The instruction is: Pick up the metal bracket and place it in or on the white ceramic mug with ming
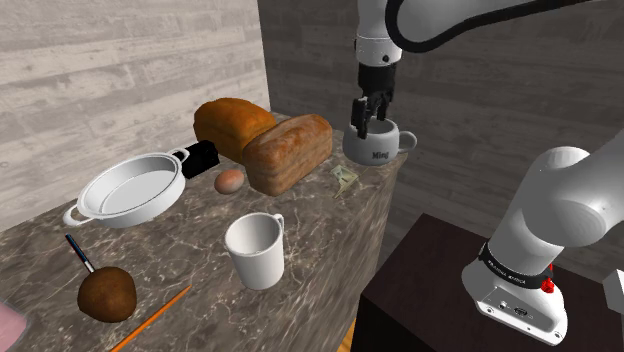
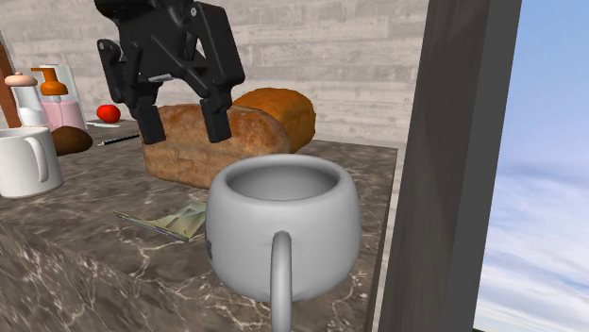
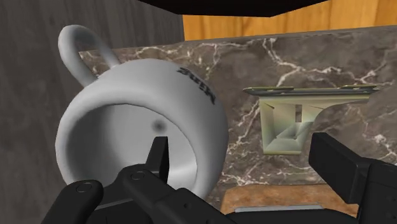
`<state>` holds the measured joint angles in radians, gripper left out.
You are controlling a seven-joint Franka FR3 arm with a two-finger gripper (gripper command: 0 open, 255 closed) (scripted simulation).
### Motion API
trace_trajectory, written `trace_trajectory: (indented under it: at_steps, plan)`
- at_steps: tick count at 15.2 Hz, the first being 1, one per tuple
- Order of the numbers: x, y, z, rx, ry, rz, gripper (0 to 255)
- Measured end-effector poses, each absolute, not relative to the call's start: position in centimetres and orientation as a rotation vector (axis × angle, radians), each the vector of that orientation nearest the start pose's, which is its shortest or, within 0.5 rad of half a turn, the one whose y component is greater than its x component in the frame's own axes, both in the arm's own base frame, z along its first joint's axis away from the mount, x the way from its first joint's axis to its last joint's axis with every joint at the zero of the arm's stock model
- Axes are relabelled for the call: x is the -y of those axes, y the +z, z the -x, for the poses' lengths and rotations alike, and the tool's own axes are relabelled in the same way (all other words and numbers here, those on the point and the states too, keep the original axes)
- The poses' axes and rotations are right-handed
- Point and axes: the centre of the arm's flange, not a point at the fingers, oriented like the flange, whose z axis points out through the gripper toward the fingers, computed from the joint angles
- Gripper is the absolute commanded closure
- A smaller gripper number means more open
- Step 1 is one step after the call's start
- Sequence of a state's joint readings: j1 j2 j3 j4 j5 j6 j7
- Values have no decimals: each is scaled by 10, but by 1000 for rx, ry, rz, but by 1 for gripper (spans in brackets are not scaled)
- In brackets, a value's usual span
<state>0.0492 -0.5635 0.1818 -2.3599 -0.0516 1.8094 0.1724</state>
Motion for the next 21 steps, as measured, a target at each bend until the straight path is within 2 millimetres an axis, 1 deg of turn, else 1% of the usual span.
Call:
trace_trajectory:
  at_steps: [1, 2, 4, 6, 7, 8, 12, 16, 21]
  plan:
    - [-106, 522, -377, 58, -50, 3295, 0]
    - [-119, 520, -383, 42, -49, 3306, 0]
    - [-143, 509, -393, 12, -46, 3328, 0]
    - [-171, 496, -408, -17, -42, 3349, 0]
    - [-182, 488, -411, -32, -39, 3360, 0]
    - [-189, 485, -416, -43, -38, 3366, 0]
    - [-192, 466, -421, -54, -37, 3371, 0]
    - [-187, 446, -423, -55, -37, 3371, 0]
    - [-186, 442, -422, -55, -38, 3371, 0]
